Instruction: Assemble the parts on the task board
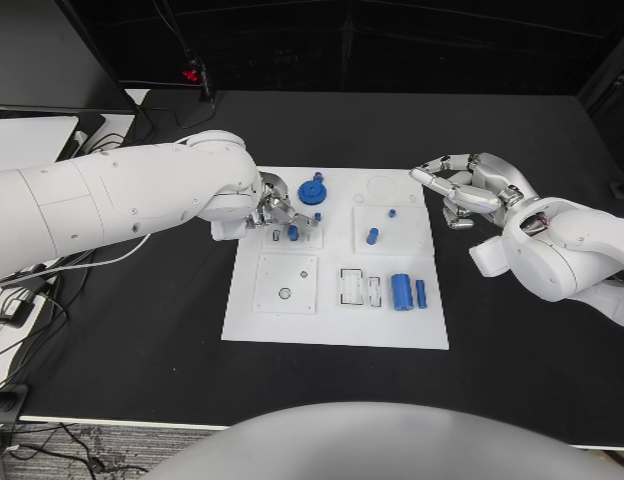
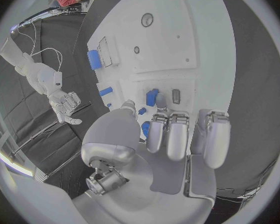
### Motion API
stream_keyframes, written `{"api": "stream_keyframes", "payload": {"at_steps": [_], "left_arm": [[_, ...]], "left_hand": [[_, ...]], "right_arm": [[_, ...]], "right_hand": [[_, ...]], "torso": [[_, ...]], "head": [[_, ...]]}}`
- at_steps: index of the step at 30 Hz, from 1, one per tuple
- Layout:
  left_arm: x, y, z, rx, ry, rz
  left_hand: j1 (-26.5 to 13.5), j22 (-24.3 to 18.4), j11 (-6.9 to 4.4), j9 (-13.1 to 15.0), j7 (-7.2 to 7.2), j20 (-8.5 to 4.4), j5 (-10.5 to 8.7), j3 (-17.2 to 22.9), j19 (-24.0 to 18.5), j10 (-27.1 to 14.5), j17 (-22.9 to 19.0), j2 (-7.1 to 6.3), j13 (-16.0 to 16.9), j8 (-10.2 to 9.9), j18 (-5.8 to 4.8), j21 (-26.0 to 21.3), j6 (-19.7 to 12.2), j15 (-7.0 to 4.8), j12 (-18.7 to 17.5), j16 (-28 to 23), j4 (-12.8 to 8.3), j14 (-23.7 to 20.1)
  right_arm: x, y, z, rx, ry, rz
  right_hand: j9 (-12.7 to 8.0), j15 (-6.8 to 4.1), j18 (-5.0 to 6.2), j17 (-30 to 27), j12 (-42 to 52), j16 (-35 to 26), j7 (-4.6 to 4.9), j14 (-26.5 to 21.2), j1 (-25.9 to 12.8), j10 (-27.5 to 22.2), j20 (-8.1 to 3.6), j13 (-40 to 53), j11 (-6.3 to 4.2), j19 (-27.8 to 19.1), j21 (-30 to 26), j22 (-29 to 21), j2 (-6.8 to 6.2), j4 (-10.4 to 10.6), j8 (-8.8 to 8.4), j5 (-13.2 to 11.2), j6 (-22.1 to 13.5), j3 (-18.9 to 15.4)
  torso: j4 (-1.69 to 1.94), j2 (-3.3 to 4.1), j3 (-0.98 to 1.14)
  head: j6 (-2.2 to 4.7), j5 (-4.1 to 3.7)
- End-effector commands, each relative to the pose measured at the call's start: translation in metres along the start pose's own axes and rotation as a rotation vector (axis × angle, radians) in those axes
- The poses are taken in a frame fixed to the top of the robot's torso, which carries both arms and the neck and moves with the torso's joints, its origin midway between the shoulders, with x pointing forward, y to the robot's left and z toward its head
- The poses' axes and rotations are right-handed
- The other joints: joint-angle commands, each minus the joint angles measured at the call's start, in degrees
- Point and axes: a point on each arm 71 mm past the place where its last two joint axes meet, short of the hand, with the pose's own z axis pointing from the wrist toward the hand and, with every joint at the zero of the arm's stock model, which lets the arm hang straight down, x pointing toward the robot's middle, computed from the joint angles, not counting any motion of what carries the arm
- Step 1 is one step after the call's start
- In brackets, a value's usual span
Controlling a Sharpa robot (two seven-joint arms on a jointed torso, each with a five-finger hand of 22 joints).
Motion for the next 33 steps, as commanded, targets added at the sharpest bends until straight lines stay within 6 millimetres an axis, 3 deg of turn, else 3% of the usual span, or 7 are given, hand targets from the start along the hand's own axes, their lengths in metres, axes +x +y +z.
{"api": "stream_keyframes", "payload": {"at_steps": [1, 22, 25, 33], "left_arm": [[0.0070, 0.0032, 0.0027, -0.018, 0.034, 0.018], [0.0084, 0.0042, 0.0014, -0.009, 0.042, 0.022], [0.0085, 0.0045, 0.0013, -0.007, 0.045, 0.023], [0.0090, 0.0053, 0.0010, -0.008, 0.051, 0.026]], "left_hand": [[0.5, 15.1, -0.20, 0.2, 0.05, -0.08, -0.02, -0.4, 6.0, 6.0, 15.1, 0.20, 15.1, 0.3, -0.37, 0.2, -0.5, -0.03, 0.2, 0.0, -0.1, 5.9], [1.3, 15.1, -0.44, 1.6, -0.24, -0.23, 0.22, -0.6, 6.0, 6.0, 15.1, 1.00, 15.1, 1.8, -0.37, 0.2, -0.5, -0.23, 0.2, 0.0, -0.1, 5.9], [2.4, 15.1, -0.63, 2.2, -0.43, -0.39, 1.89, -0.6, 6.0, 6.0, 15.1, 1.08, 15.1, 2.1, -0.37, 0.2, -0.8, -0.40, 0.2, 0.0, -0.1, 5.9], [4.3, 15.1, -0.86, 2.6, -0.66, -0.57, 3.14, -0.6, 6.0, 6.0, 15.1, 0.89, 15.1, 2.2, -0.37, 0.2, -1.0, -0.60, 0.2, 0.0, -0.2, 5.9]], "right_arm": [[0.0008, 0.0010, 0.0002, -0.002, 0.009, 0.004], [-0.0003, -0.0001, 0.0002, 0.005, 0.008, 0.003], [-0.0007, -0.0003, 0.0002, 0.006, 0.007, 0.003], [-0.0010, -0.0006, 0.0002, 0.007, 0.006, 0.002]], "right_hand": [[0.1, 0.47, 0.61, 15.1, 0.1, 0.1, 1.87, 6.0, -0.1, 6.0, 0.11, 15.1, 0.22, 0.2, 0.0, 6.4, 0.51, 0.0, 0.24, 0.1, -0.4, -0.2], [0.1, 0.47, 0.64, 15.1, 0.1, 0.1, 1.88, 6.0, -0.1, 6.0, 0.11, 15.1, 0.22, 0.1, -0.1, 6.4, 0.53, 0.0, 0.33, 0.1, -0.5, -0.3], [0.1, 0.47, 0.64, 15.1, 0.1, 0.1, 1.88, 6.0, 0.0, 6.0, 0.11, 15.1, 0.22, 0.1, -0.1, 6.3, 0.53, 0.0, 0.36, 0.1, -0.5, -0.3], [0.1, 0.47, 0.66, 15.1, 0.1, 0.1, 1.88, 6.0, 0.0, 6.0, 0.11, 15.1, 0.22, 0.1, -0.1, 6.3, 0.55, 0.0, 0.42, 0.2, -0.6, -0.3]], "torso": [[0.00, 0.02, 0.01], [-0.01, 0.00, -0.02], [-0.01, -0.02, 0.00], [-0.03, -0.02, -0.01]], "head": [[0.00, 0.08], [0.00, 0.04], [0.00, 0.09], [0.00, 0.01]]}}
